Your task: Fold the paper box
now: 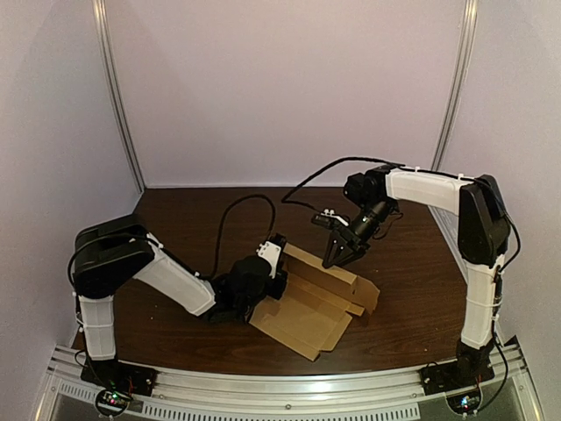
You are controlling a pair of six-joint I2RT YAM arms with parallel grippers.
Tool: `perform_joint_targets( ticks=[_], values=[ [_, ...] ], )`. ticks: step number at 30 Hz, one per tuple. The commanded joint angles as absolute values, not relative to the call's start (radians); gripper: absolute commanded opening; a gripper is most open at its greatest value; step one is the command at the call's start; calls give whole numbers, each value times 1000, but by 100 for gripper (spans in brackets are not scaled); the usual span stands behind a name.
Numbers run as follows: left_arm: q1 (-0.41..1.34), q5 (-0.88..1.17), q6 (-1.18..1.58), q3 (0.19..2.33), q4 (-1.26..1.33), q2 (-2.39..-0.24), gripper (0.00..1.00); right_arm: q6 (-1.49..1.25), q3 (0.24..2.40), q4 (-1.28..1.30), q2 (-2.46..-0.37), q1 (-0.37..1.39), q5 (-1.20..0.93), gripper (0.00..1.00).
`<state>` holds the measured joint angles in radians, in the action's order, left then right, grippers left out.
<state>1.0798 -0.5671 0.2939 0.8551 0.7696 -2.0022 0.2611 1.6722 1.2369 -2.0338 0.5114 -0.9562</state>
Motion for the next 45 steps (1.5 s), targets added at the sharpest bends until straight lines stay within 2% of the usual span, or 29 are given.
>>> perform_joint_targets(
  ticks=[1, 7, 16, 21, 29, 35, 37, 45],
  values=[
    [1075, -600, 281, 817, 776, -1963, 8, 288, 1697, 1267, -2003, 489, -920, 61],
    [1074, -572, 253, 779, 801, -1932, 21, 294, 1698, 1261, -2010, 488, -917, 64],
    [1075, -510, 204, 766, 761, -1869, 31, 313, 1724, 1277, -1992, 485, -904, 65],
    [1075, -376, 171, 759, 573, -1781, 36, 341, 1739, 1303, -1939, 449, -881, 66],
    [1081, -284, 91, 705, 246, -1498, 40, 386, 1684, 1322, -1859, 339, -886, 67],
    [1080, -295, -40, 921, 40, -1472, 43, 441, 1531, 1294, -1720, 294, -811, 67],
    [1076, -297, -64, 1058, -65, -1531, 47, 454, 1444, 1252, -1645, 282, -769, 67],
    [1050, -208, -131, 1539, -335, -1839, 48, 490, 1112, 1106, -1340, 269, -641, 68]
  ],
)
